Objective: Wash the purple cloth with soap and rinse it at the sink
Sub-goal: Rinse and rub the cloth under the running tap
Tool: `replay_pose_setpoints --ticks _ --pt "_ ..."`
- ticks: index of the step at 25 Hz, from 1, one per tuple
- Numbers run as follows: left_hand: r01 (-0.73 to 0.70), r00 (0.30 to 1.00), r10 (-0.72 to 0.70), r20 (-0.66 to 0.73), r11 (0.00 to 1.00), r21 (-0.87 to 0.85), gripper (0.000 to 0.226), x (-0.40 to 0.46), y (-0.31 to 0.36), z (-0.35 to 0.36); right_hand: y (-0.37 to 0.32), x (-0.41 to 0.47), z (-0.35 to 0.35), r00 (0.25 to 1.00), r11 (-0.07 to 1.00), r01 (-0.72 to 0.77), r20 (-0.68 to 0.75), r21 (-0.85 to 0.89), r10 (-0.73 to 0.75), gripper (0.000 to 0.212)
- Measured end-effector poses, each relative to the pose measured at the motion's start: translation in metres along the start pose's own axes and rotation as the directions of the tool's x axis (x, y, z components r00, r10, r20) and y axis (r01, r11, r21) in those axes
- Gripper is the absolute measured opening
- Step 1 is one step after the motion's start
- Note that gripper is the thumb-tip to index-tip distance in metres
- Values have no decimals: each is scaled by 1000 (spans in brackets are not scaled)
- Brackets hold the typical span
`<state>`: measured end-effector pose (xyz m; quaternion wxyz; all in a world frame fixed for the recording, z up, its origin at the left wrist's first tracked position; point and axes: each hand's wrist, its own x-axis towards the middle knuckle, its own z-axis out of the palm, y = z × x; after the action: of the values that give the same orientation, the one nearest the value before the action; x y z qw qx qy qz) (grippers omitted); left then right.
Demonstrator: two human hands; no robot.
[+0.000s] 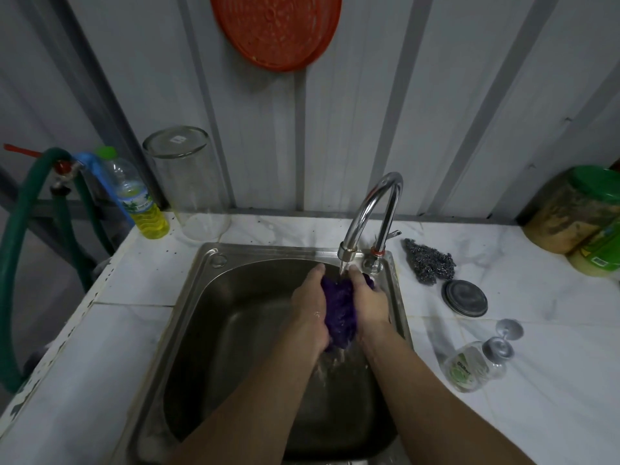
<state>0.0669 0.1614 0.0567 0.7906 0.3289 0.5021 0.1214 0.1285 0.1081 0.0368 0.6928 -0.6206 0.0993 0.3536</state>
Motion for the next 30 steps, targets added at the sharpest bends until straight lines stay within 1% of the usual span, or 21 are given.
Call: replay_pose_setpoints --ticks 2,3,4,6,8,10,11,12,14,16,18,19,20,21,22,23,25,26,28,29,30 --pt "10 999 -11 -38 999 -31 42 3 11 -1 11 -18 -3 982 983 186 24 -6 -186 12" --pt "2 998 -5 -69 999 -38 49 7 15 -3 18 -29 -4 953 953 301 48 -42 -299 11" --pt "3 996 -5 -85 1000 -20 55 10 17 -6 26 -39 -5 908 901 418 79 -113 -411 14" --pt "11 997 -8 -83 999 46 52 10 20 -9 39 -51 -7 799 739 598 169 -310 -577 22" --pt "43 998 -47 36 994 104 43 1 15 -11 42 -53 -4 723 605 677 224 -419 -654 31" --pt "21 993 -36 112 991 136 30 3 3 -13 34 -47 -1 726 591 664 209 -458 -655 33" --pt "15 991 -32 133 992 129 28 2 1 -12 29 -41 -1 738 599 649 196 -469 -646 28" --pt "5 991 -21 135 993 115 32 3 -1 -12 24 -35 0 758 622 627 182 -468 -627 23" --pt "9 992 -29 122 987 161 37 -1 -1 -7 10 -21 3 822 706 545 124 -453 -556 25" --pt "-15 998 4 66 985 172 33 -6 0 -3 -3 -12 7 904 790 396 49 -468 -424 31" --pt "-21 998 9 54 973 230 27 -7 0 -2 -6 0 7 984 926 150 -35 -347 -173 32" --pt "-14 999 5 40 971 237 26 -11 2 -1 -4 6 6 998 965 26 -48 -261 -39 31" --pt "-9 1000 2 29 975 221 24 -12 3 -3 -3 9 3 998 979 -55 -51 -197 46 33" --pt "3 1000 -8 30 984 177 22 -12 3 -4 0 14 -1 996 981 -84 -38 -177 79 37" --pt "9 999 -14 37 992 129 23 -9 3 -7 2 15 -3 998 977 -62 -32 -202 57 41" --pt "21 999 -24 43 996 83 28 -7 5 -10 5 17 -7 999 976 2 -44 -216 -12 41" --pt "19 1000 -19 21 1000 -3 40 3 7 -15 8 -1 -9 982 972 181 -22 -151 -187 23" --pt "1 1000 0 2 1000 -29 37 7 10 -15 12 -13 -9 963 954 267 15 -134 -267 13" --pt "-35 997 35 -76 999 -3 20 13 15 -15 27 -41 -9 893 879 448 138 -163 -429 7" --pt "-27 996 31 -83 999 40 17 14 16 -13 34 -53 -9 840 810 540 200 -227 -504 11" --pt "5 999 -1 -52 997 81 25 13 16 -12 39 -61 -8 795 733 607 234 -308 -559 15"
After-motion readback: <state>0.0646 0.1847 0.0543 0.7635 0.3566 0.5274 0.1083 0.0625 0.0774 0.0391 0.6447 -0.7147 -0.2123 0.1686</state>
